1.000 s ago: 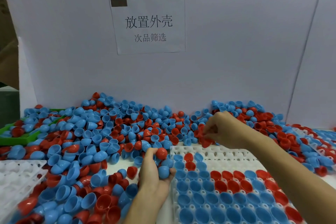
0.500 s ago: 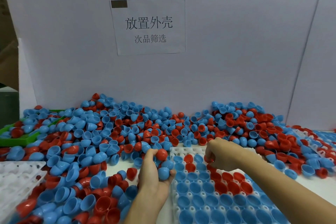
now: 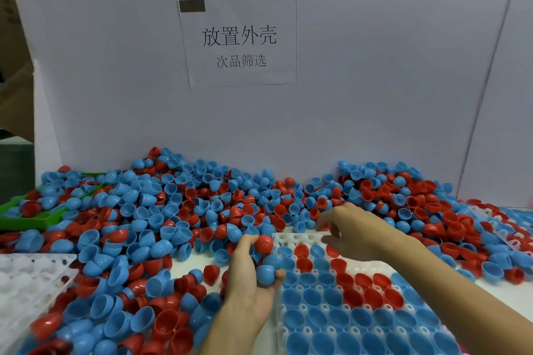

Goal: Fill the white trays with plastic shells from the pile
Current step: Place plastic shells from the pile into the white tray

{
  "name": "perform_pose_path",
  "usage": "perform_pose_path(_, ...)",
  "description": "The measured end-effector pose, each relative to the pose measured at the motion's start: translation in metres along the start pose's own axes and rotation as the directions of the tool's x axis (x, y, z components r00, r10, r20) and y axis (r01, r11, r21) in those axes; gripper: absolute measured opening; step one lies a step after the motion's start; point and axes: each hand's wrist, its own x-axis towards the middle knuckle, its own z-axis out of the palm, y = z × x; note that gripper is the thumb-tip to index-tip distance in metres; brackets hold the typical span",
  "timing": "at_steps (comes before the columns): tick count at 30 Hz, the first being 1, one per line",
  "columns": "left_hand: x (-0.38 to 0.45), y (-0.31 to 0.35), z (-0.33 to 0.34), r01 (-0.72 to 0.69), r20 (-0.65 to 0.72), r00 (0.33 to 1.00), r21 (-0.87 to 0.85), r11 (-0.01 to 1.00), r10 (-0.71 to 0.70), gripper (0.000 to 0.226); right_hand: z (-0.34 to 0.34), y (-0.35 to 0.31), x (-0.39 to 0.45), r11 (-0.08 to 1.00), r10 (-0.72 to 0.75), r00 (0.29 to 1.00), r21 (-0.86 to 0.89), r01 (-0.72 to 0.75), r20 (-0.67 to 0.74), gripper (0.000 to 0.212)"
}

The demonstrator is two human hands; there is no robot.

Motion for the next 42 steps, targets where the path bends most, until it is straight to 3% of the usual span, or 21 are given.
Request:
perform_pose_path(4, -0.002, 0.000, 0.000, -0.024, 0.043, 0.999, 0.070, 0.997, 0.021, 0.014, -0.013, -0.036, -0.001, 0.939, -0.128, 0.989, 0.313, 0.145, -0.075, 0.027)
perform_pose_path(7, -0.005, -0.002, 0.002, -0.029, 0.105, 0.994, 0.157, 0.987, 0.013, 0.021, -0.010, -0.059, 0.000, 0.921, -0.188, 0.981, 0.338, 0.196, -0.057, 0.034)
perform_pose_path(10, -0.010, -0.002, 0.005, -0.010, 0.163, 0.987, 0.178, 0.984, -0.019, 0.027, -0.004, -0.068, 0.003, 0.906, -0.197, 0.976, 0.363, 0.216, -0.088, 0.022)
perform_pose_path(17, -0.011, 0.003, 0.005, 0.018, 0.149, 0.989, 0.060, 0.998, -0.027, 0.027, 0.001, -0.057, 0.004, 0.833, -0.091, 0.990, 0.538, 0.134, -0.106, 0.017)
perform_pose_path(25, -0.011, 0.003, 0.004, 0.004, 0.087, 0.996, 0.056, 0.998, -0.009, 0.011, 0.001, -0.052, 0.003, 0.775, -0.061, 0.992, 0.621, 0.116, -0.109, 0.031)
perform_pose_path(30, -0.009, 0.004, 0.002, 0.003, 0.032, 0.999, 0.041, 0.999, -0.005, 0.016, -0.006, -0.050, -0.001, 0.692, -0.070, 0.987, 0.706, 0.150, -0.141, 0.029)
perform_pose_path(34, -0.007, 0.004, 0.001, 0.028, 0.065, 0.997, 0.017, 0.999, -0.029, 0.018, -0.007, -0.048, -0.003, 0.623, -0.024, 0.984, 0.767, 0.152, -0.176, 0.033)
perform_pose_path(39, -0.009, 0.002, 0.003, 0.063, 0.158, 0.985, 0.033, 0.997, -0.068, 0.023, 0.001, -0.051, -0.002, 0.650, 0.001, 0.982, 0.747, 0.142, -0.188, 0.033)
perform_pose_path(42, -0.008, 0.001, 0.002, 0.053, 0.157, 0.986, 0.038, 0.998, -0.059, 0.019, 0.003, -0.049, 0.001, 0.740, 0.013, 0.979, 0.661, 0.129, -0.205, 0.031)
